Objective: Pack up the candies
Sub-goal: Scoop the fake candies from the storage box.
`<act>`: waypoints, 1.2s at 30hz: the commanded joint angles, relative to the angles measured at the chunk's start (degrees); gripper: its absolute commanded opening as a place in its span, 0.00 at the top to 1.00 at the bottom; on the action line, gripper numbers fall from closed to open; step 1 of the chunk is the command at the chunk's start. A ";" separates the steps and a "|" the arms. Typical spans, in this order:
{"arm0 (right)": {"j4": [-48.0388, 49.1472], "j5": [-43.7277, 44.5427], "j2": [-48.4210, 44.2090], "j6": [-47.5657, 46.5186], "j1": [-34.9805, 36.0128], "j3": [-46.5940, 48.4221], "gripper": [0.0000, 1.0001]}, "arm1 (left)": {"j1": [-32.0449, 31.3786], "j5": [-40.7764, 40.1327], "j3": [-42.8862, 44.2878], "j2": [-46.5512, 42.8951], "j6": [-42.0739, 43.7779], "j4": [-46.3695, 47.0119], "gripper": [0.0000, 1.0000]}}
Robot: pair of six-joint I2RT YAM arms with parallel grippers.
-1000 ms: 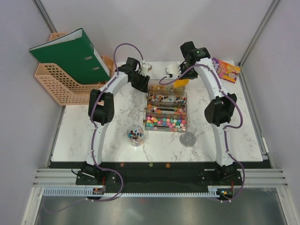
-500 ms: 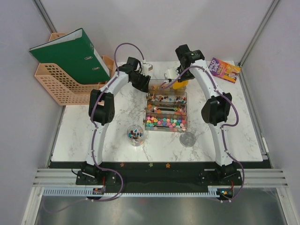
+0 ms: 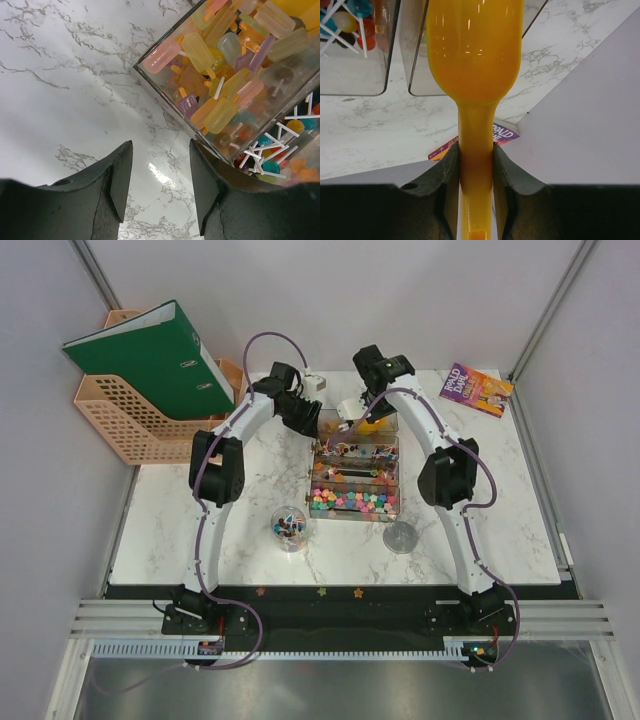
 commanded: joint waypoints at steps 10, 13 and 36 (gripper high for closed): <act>5.39 0.93 5.66 5.99 2.31 0.50 1.00 | -0.83 6.18 -3.38 -4.45 -2.55 3.58 0.43; 6.62 0.84 6.27 7.23 2.49 0.24 1.00 | -0.83 6.53 -4.00 -4.89 -2.63 3.76 0.43; 15.59 -8.64 6.71 14.96 2.84 -5.30 1.00 | 0.13 5.57 -6.90 -8.14 -2.90 4.64 0.42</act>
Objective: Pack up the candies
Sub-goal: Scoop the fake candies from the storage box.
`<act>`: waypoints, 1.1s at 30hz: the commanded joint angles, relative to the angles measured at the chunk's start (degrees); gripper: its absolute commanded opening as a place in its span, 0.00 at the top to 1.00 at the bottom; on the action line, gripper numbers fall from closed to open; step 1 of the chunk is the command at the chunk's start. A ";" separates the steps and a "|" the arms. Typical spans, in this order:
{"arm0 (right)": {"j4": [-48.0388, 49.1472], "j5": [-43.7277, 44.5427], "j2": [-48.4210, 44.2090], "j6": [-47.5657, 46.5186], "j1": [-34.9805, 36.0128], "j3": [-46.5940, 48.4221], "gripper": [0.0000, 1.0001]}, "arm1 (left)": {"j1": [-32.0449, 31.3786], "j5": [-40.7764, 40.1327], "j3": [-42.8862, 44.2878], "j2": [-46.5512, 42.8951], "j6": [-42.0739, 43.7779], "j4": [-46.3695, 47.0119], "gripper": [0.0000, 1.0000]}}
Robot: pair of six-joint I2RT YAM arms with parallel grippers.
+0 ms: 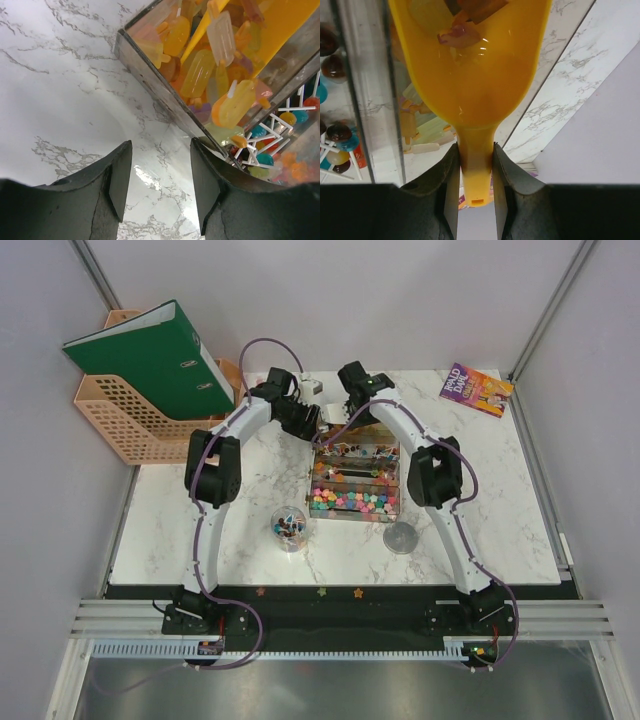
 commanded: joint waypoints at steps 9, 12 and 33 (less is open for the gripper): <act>4.89 -16.32 -3.44 2.88 -3.47 -7.97 1.00 | 2.64 3.58 -2.63 -10.46 3.26 -1.78 0.40; 5.42 -19.83 -5.03 2.96 -4.17 -9.64 1.00 | 4.13 6.56 -2.98 -11.69 4.66 -3.71 0.40; 2.34 -33.73 -9.07 10.26 -7.34 -13.60 0.73 | 7.39 6.31 -6.84 -14.77 11.34 -9.34 0.39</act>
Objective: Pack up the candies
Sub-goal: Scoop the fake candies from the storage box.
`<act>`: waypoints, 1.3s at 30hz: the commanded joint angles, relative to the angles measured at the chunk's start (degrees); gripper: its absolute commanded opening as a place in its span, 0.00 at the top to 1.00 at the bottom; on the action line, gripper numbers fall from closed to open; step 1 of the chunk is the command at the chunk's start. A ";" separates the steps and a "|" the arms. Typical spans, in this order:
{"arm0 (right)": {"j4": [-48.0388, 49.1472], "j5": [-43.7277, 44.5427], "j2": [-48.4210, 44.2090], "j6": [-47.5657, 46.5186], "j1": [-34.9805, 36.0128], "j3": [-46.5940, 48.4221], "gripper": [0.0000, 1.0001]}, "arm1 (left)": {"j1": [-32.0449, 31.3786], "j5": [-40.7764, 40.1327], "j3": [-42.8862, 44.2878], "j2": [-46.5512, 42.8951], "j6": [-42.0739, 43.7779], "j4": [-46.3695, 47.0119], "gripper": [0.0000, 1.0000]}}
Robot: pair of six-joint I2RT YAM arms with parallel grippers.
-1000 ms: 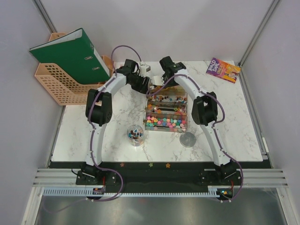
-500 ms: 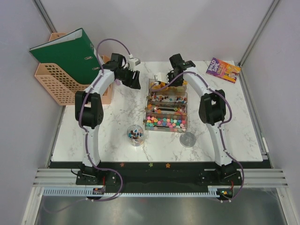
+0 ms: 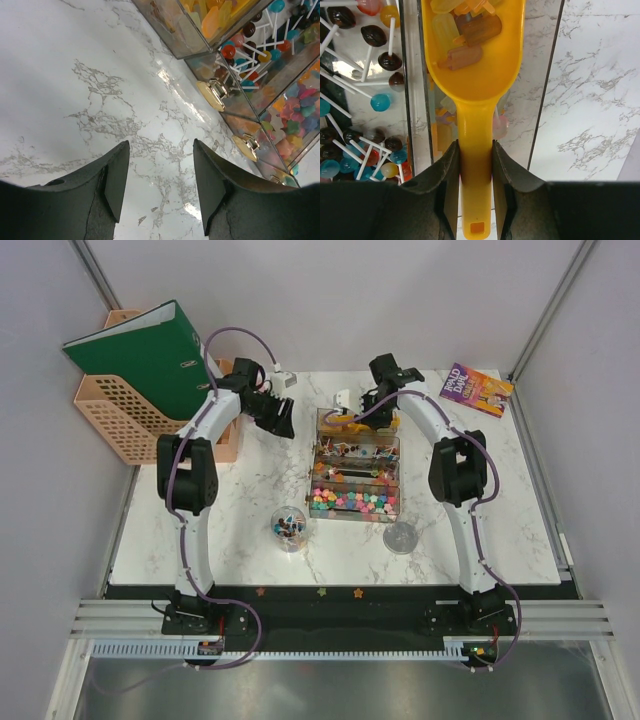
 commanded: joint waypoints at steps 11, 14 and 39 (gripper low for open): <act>-2.77 -10.28 -1.12 4.47 -2.74 -0.07 0.69 | -0.46 -1.46 -4.76 -4.81 6.06 -1.87 0.39; -3.03 -11.16 -0.94 5.52 -3.45 0.46 0.63 | -0.72 -2.60 -5.12 -4.46 7.47 -2.48 0.39; 2.83 -33.12 -2.51 10.17 -9.07 -5.40 1.00 | -1.52 -9.89 -4.95 -3.05 15.30 -12.32 0.39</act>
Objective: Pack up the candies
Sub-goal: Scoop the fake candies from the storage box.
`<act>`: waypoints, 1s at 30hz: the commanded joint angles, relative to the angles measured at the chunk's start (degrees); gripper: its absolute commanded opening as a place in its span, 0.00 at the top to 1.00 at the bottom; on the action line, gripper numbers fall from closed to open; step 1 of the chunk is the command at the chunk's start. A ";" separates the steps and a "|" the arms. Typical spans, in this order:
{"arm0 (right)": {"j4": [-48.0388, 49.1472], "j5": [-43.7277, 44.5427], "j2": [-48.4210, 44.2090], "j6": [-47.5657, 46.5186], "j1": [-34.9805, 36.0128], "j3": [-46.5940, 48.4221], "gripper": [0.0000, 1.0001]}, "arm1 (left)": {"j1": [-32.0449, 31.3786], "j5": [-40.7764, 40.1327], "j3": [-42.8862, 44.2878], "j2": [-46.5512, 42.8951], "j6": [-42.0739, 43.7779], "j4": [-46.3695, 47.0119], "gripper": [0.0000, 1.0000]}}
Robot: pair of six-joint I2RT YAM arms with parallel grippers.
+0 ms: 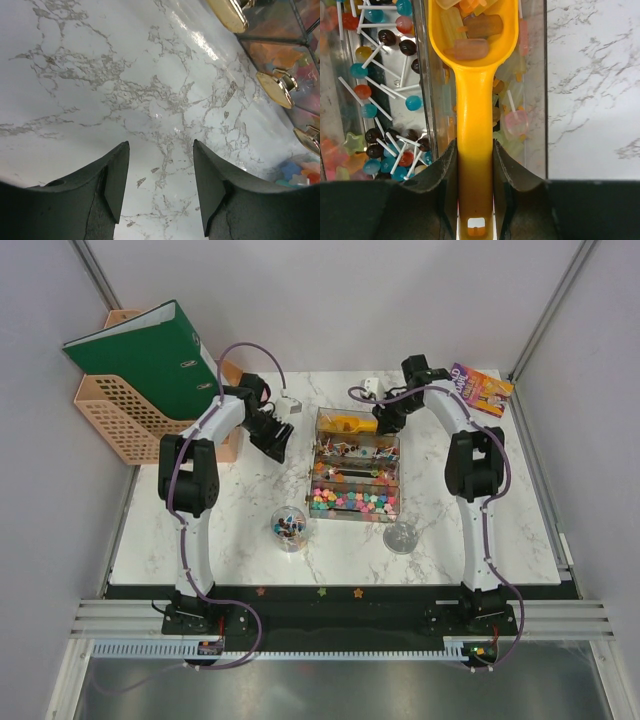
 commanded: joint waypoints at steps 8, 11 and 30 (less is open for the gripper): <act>14.14 -18.56 -7.26 6.16 -2.52 -11.54 1.00 | -0.03 -3.70 2.82 -0.78 5.07 -7.98 0.39; 14.31 -20.32 -8.32 5.72 -3.22 -11.81 1.00 | 0.06 -4.31 4.05 -0.51 5.78 -8.94 0.39; 13.70 -19.88 -19.39 1.94 -5.07 -19.89 1.00 | 2.34 -3.35 12.41 0.02 5.61 -10.01 0.38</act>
